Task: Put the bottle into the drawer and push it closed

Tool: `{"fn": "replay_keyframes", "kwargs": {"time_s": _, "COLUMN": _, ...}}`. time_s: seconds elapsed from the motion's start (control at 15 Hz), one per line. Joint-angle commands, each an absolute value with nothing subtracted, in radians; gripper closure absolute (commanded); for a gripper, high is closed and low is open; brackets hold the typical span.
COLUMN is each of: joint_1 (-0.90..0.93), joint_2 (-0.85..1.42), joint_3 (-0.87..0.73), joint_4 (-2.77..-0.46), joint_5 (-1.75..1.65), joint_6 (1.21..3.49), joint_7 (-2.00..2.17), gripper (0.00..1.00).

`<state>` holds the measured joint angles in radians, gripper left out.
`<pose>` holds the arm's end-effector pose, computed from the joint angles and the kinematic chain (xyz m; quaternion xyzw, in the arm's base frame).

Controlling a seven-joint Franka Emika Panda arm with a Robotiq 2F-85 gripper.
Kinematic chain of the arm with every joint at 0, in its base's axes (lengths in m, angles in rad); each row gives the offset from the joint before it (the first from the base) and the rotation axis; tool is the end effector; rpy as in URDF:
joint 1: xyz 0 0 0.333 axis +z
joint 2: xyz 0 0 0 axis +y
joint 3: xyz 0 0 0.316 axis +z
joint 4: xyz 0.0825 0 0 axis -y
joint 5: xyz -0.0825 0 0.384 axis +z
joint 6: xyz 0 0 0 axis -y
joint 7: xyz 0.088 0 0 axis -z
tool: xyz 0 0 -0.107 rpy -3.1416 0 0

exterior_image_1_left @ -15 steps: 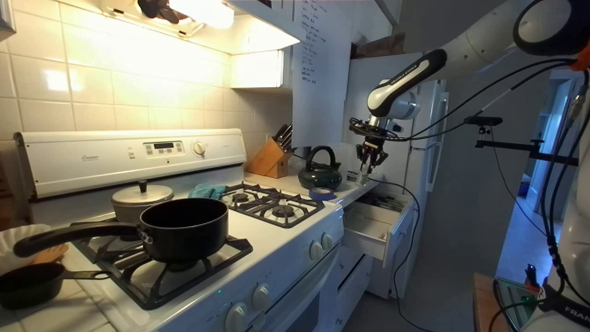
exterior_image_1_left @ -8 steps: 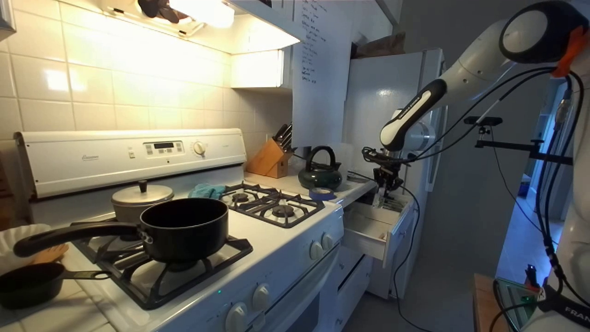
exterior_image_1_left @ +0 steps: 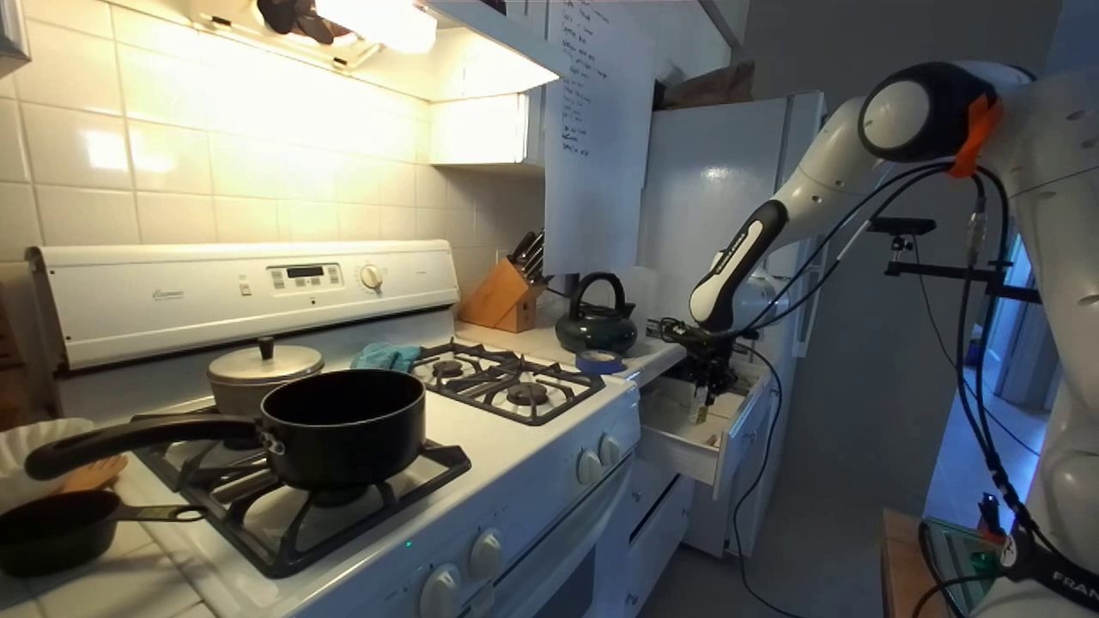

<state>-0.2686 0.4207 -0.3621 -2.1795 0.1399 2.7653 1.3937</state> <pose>0.4658 -0.3459 0.2260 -0.4920 0.8641 -0.1066 0.0008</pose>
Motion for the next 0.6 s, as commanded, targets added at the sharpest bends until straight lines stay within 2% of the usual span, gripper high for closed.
{"fn": "replay_keyframes", "kwargs": {"time_s": 0.0, "joint_1": -0.256, "joint_2": 0.513, "joint_3": -0.355, "joint_4": -2.082, "joint_5": 0.185, "joint_6": 2.77, "joint_7": 1.4, "gripper": 0.92}}
{"fn": "replay_keyframes", "kwargs": {"time_s": 0.53, "joint_1": -0.239, "joint_2": 0.641, "joint_3": -0.362, "joint_4": -1.954, "joint_5": 0.217, "joint_6": 2.749, "joint_7": 1.43, "gripper": 0.92}}
